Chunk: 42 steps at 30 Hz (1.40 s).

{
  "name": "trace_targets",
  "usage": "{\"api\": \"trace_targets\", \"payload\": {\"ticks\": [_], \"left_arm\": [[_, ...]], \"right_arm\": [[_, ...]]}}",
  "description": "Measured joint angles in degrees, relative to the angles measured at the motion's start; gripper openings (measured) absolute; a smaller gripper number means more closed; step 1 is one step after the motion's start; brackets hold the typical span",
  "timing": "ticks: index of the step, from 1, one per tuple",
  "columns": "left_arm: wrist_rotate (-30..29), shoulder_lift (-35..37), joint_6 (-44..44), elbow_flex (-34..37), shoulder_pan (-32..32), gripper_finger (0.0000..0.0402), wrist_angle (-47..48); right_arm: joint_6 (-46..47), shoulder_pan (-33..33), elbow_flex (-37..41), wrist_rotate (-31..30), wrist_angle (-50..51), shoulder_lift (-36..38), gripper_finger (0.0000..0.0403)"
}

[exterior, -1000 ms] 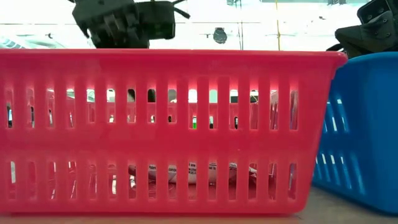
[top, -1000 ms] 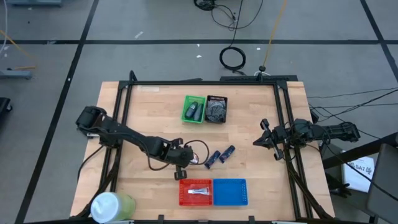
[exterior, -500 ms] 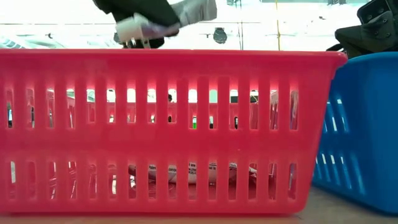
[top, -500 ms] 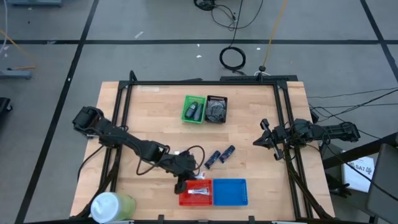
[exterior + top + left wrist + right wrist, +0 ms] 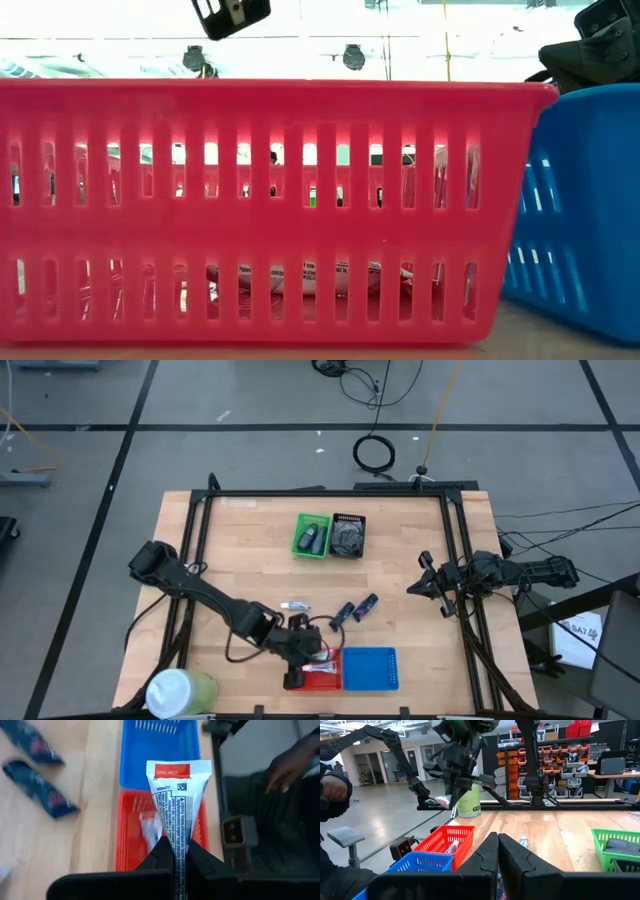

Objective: Pick & Place Travel size toiletries
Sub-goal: Put the bottom toothpaste into the red bin, then put the toothpaste into the red bin

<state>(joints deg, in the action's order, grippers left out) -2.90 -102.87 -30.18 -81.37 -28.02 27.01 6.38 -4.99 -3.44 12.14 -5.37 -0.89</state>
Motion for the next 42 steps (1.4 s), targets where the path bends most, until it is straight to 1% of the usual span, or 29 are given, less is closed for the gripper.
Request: {"api": "trace_targets", "payload": {"ticks": [6, 9, 11, 14, 17, 23, 27, 32, 42], "left_arm": [[1.02, -3.77, -0.30, -1.15, -0.90, 0.0010, 0.59], [2.18, -5.40, -0.32, -1.12, -0.93, 0.0005, 0.51], [2.49, -6.22, 1.02, -1.12, -0.78, 0.0004, 0.24], [2.49, -7.51, 3.98, -1.12, -0.51, 0.0016, 0.69], [3.31, -9.14, 4.37, -1.12, -0.14, 0.0021, 0.93], [6.98, -11.43, 3.63, -1.12, 1.38, 0.0005, 0.21], [7.25, -11.23, 1.52, -1.12, 2.14, 0.0028, -0.16], [7.39, -11.30, 1.80, -1.12, 2.40, 0.0060, 0.12], [7.38, -11.28, 3.13, -1.12, 2.59, 0.0066, 0.24]], "right_arm": [[0.01, -0.01, 0.00, -0.02, 0.00, -0.04, 0.0000], [0.01, -0.01, 0.00, 0.00, -0.05, -0.02, 0.0000], [0.01, -0.01, 0.00, -0.02, -0.04, -0.02, 0.0000], [0.01, 0.01, 0.00, 0.00, -0.04, -0.02, 0.0000], [0.01, -0.01, 0.00, 0.00, -0.02, -0.02, 0.0000], [0.00, -0.01, 0.00, 0.00, 0.00, -0.02, 0.0000], [0.01, 0.01, 0.00, -0.02, -0.02, -0.02, 0.0000], [0.01, -0.01, 0.00, 0.00, -0.01, -0.02, 0.0000], [0.01, -0.01, 0.00, -0.01, 0.00, -0.02, 0.0000]]}}
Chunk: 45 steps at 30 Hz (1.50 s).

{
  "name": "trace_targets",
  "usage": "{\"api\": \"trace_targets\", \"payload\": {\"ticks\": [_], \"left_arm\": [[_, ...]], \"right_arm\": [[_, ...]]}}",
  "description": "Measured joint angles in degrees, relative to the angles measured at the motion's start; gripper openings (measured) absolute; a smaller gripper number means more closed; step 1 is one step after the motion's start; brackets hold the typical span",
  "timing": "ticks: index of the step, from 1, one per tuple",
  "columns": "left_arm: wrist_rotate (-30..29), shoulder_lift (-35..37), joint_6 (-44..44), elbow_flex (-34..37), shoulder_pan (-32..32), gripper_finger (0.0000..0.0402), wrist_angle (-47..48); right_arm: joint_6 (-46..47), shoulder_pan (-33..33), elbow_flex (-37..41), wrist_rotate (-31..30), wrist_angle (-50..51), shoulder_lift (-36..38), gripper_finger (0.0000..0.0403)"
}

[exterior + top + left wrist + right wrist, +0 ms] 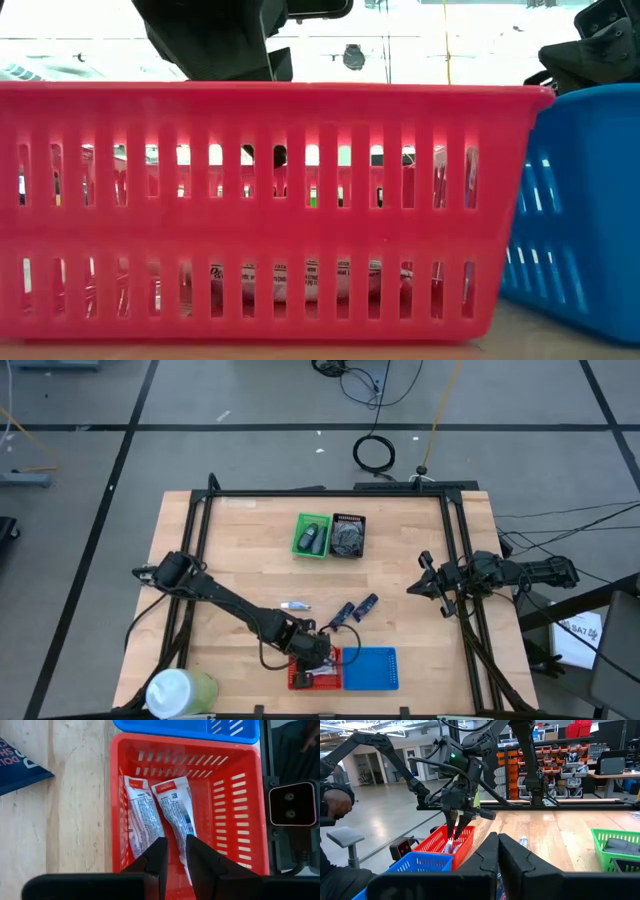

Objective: Pick & Place Travel size toiletries
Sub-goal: Put the toothpaste into the red bin

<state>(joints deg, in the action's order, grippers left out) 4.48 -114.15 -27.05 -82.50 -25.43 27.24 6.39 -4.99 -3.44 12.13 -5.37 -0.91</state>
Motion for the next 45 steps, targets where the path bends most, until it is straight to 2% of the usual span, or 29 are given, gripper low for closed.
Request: {"api": "trace_targets", "payload": {"ticks": [6, 12, 17, 23, 27, 32, 37, 39, 45], "left_arm": [[0.53, 1.46, 0.35, 0.02, 1.07, 0.0067, 3.41], [-2.99, 6.44, -0.04, 0.02, 1.03, 0.0067, 10.55], [-11.05, 9.66, 0.23, 0.00, 1.26, 0.0067, 17.16], [-25.73, 10.19, 1.99, 0.20, 2.17, 0.0067, 27.89], [-29.75, 10.17, 1.77, 2.56, 4.47, 0.0067, 29.61], [-27.88, 10.20, 2.17, 7.51, 8.69, 0.0067, 28.31], [-15.96, 10.12, 8.46, 12.40, 12.70, 0.0067, 20.86], [-13.22, 10.12, 11.39, 13.08, 13.64, 0.0067, 18.63], [-12.82, 10.39, 20.03, 13.09, 14.19, 0.0067, 15.02]], "right_arm": [[0.01, 0.01, 0.00, 0.01, -0.02, 0.00, 0.0000], [0.01, 0.00, 0.00, 0.01, -0.04, 0.00, 0.0000], [0.01, 0.01, 0.00, 0.01, 0.00, -0.02, 0.0000], [0.01, 0.01, 0.00, 0.01, -0.02, -0.02, 0.0000], [0.01, 0.01, 0.00, 0.01, -0.02, 0.00, 0.0000], [0.01, 0.00, 0.00, 0.01, -0.01, -0.01, 0.0000], [0.01, 0.01, 0.00, 0.01, -0.01, -0.02, 0.0000], [0.01, 0.01, 0.00, 0.01, 0.00, -0.02, 0.0000], [0.01, 0.00, 0.00, -0.01, 0.00, -0.02, 0.0000]]}}
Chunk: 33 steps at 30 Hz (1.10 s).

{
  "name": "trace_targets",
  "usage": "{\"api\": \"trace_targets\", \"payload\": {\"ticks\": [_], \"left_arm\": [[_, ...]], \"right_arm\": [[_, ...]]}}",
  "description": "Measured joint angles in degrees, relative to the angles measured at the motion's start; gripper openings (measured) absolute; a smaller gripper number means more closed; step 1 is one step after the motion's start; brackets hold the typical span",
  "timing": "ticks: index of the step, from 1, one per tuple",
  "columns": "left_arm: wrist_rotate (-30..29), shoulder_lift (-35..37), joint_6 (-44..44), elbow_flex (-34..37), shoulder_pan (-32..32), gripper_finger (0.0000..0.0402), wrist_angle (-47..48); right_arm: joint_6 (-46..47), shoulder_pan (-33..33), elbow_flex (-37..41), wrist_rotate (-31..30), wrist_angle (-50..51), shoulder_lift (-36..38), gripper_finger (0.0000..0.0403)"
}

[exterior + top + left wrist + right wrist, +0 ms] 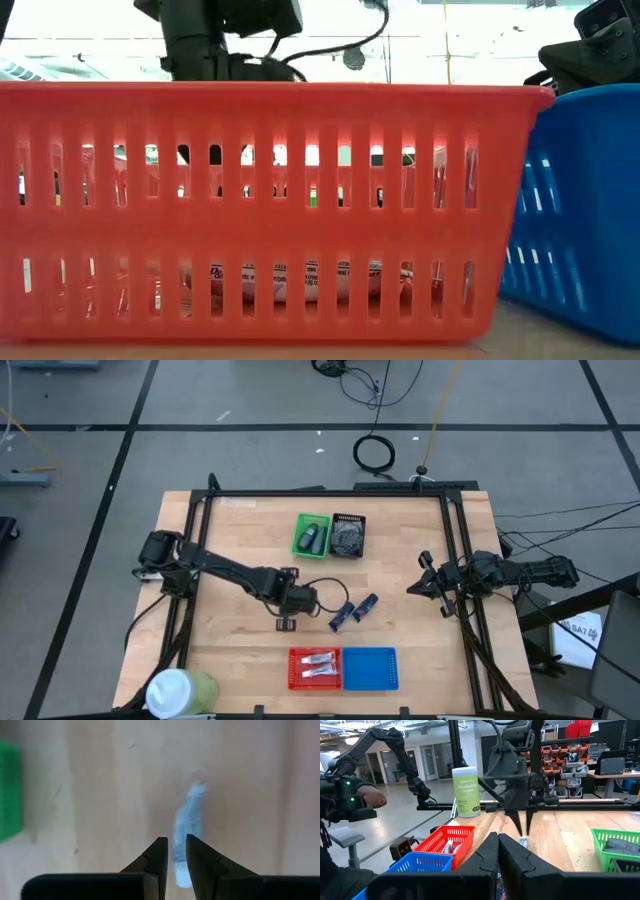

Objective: Pick & Place Travel size toiletries
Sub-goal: Put the toothpaste into the red bin

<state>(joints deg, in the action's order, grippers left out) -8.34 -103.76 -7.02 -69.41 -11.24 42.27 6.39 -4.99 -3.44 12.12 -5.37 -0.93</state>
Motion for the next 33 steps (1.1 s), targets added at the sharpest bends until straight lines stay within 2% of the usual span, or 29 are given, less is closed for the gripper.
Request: {"api": "trace_targets", "payload": {"ticks": [4, 7, 12, 26, 29, 33], "left_arm": [[2.37, 0.08, 1.33, 0.00, -0.10, 0.0067, -3.62], [-0.89, 0.08, -3.09, -0.02, 0.57, 0.0068, -2.99], [-1.19, 0.08, -8.69, -0.01, 1.81, 0.0068, -0.06], [1.25, 0.08, -8.76, -0.02, 1.92, 0.0069, -3.86], [2.37, 0.08, -9.87, -0.02, 2.21, 0.0087, -5.37], [2.95, 0.08, -9.77, -0.02, 2.27, 0.0138, -6.21]], "right_arm": [[0.00, 0.01, 0.00, 0.01, 0.00, 0.00, 0.0000], [0.00, 0.01, 0.00, 0.02, -0.01, 0.00, 0.0000], [0.00, 0.00, 0.00, 0.02, 0.00, 0.00, 0.0000], [0.00, 0.00, 0.00, 0.02, 0.00, 0.00, 0.0000], [0.00, 0.01, 0.00, 0.02, 0.00, 0.00, 0.0000], [0.00, 0.00, 0.00, 0.02, 0.00, 0.00, 0.0000]]}}
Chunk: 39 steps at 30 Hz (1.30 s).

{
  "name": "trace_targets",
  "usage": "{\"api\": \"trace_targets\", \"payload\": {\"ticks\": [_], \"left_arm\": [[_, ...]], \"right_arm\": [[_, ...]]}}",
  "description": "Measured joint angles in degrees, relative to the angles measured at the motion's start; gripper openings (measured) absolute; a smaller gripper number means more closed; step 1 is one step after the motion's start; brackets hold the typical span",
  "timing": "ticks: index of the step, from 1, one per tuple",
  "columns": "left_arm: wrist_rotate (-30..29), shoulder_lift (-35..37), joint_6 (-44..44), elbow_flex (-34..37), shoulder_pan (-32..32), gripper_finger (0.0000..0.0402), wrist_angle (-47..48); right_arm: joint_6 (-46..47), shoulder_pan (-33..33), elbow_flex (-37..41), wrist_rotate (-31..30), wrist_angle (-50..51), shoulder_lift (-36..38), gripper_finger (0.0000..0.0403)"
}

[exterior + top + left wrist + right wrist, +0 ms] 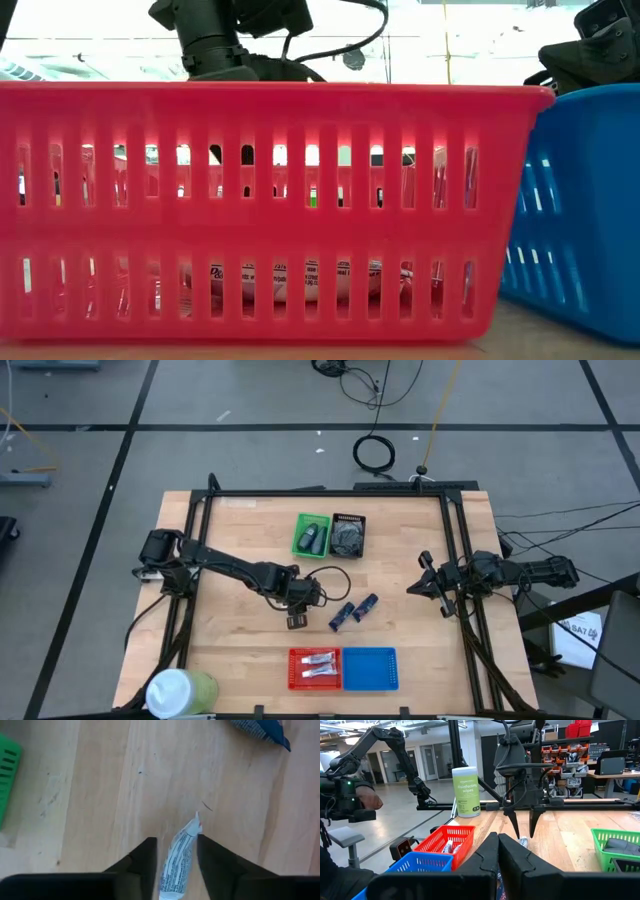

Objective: Pick & Place Travel size toiletries
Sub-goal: Put the toothpaste into the red bin

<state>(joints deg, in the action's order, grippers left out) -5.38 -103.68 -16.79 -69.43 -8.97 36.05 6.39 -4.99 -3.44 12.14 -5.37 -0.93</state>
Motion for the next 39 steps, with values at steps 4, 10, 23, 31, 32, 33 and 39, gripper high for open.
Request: {"api": "trace_targets", "payload": {"ticks": [4, 10, 23, 31, 32, 33, 39], "left_arm": [[1.89, 0.00, 1.87, 0.00, 0.00, 0.0184, 0.55], [5.70, 0.00, 4.14, 1.37, -0.39, 0.0215, 0.28], [2.39, -0.04, 4.31, 11.57, -0.37, 0.0218, -12.00], [1.42, 0.15, 5.11, 12.55, -0.47, 0.0218, -12.84], [1.23, 0.15, 5.19, 12.55, -0.57, 0.0218, -12.85], [1.06, 0.15, 5.32, 12.55, -0.67, 0.0218, -12.85], [0.42, 0.15, 6.61, 12.59, -1.33, 0.0218, -12.83]], "right_arm": [[0.00, 0.01, 0.00, 0.00, 0.00, 0.00, 0.0000], [0.00, 0.02, 0.00, -0.02, 0.00, 0.00, 0.0000], [0.00, 0.00, 0.00, 0.00, 0.00, 0.00, 0.0000], [0.00, 0.01, 0.00, -0.01, 0.00, 0.00, 0.0000], [0.00, 0.02, 0.00, -0.01, 0.00, 0.00, 0.0000], [0.00, 0.02, 0.00, 0.00, 0.00, 0.00, 0.0000], [0.00, 0.01, 0.00, -0.01, 0.00, 0.00, 0.0000]]}}
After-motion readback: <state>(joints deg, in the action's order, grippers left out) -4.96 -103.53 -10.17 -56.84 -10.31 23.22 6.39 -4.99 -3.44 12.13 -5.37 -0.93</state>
